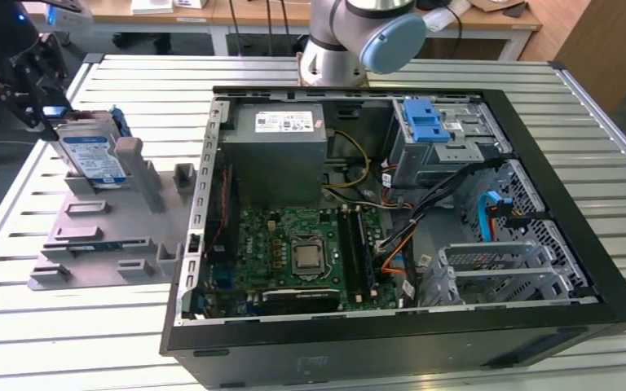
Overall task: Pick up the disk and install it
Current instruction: 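Pick up the disk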
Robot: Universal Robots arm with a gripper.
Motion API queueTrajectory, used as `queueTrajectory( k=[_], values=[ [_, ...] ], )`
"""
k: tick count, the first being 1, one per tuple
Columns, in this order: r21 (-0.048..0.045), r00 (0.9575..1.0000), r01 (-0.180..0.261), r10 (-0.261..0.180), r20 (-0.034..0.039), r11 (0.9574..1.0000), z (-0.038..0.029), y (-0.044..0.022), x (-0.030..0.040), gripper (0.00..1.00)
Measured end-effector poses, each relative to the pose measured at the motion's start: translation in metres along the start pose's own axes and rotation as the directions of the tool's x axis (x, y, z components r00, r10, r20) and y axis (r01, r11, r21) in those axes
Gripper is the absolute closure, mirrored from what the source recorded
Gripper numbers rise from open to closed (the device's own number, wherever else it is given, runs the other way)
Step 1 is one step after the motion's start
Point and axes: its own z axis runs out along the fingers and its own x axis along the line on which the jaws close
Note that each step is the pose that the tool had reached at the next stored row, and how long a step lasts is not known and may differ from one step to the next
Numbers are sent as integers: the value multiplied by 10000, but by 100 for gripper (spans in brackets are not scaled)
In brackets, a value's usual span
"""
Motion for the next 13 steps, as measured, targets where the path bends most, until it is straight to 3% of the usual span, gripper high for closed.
queueTrajectory(
  k=[7,12,13],
  values=[
    [-25,10000,-2,2,-20,10000,119,5,1,41],
    [-26,10000,-2,2,-23,10000,121,6,1,43],
    [-26,10000,-2,2,-23,10000,121,6,1,50]
  ],
)
